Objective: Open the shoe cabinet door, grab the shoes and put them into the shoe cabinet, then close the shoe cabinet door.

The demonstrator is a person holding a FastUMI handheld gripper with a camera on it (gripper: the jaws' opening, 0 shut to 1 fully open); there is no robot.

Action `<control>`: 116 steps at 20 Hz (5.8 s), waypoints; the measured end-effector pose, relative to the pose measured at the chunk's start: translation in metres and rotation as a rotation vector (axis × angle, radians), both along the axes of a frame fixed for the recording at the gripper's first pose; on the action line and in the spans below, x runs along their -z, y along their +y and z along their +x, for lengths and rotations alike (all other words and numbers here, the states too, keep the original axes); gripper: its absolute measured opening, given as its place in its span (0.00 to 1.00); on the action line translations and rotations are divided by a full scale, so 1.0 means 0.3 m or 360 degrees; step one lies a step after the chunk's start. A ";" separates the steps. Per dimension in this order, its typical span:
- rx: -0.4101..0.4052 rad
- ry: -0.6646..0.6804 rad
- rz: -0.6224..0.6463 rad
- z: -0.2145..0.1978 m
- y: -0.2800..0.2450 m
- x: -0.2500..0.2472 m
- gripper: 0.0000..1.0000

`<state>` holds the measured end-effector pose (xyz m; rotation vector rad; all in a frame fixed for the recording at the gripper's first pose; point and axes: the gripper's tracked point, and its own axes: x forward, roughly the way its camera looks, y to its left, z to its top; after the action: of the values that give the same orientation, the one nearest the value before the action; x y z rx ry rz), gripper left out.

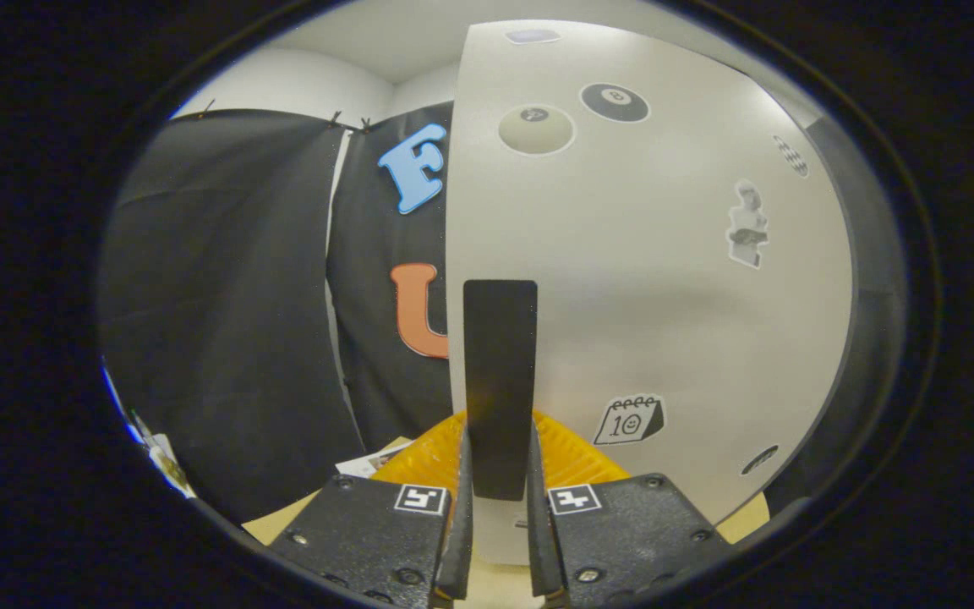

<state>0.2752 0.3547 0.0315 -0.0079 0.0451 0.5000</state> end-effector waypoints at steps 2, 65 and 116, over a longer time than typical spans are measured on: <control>-0.0042 0.0017 -0.0009 -0.075 -0.034 0.013 0.30; 0.0514 0.0470 -0.0064 -0.859 -1.033 0.708 0.90; 0.0167 0.0806 -0.0314 -0.202 -0.427 1.053 0.08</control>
<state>0.2145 0.2266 -0.2845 -0.0720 0.5878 0.3809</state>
